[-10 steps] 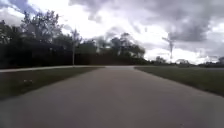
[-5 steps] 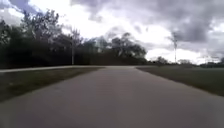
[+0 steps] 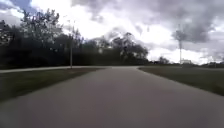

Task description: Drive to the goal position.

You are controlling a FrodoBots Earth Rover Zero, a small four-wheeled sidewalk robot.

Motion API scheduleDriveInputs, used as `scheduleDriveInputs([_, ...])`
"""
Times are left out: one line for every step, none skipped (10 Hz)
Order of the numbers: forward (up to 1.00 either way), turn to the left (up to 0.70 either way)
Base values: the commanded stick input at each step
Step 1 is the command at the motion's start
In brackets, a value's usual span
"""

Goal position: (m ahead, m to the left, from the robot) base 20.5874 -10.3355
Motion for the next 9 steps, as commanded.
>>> scheduleDriveInputs([1.0, -0.02])
scheduleDriveInputs([1.0, -0.02])
scheduleDriveInputs([1.0, -0.02])
scheduleDriveInputs([1.0, -0.02])
scheduleDriveInputs([1.0, -0.02])
scheduleDriveInputs([1.0, -0.02])
scheduleDriveInputs([1.0, -0.02])
scheduleDriveInputs([1.0, -0.02])
scheduleDriveInputs([1.0, -0.02])
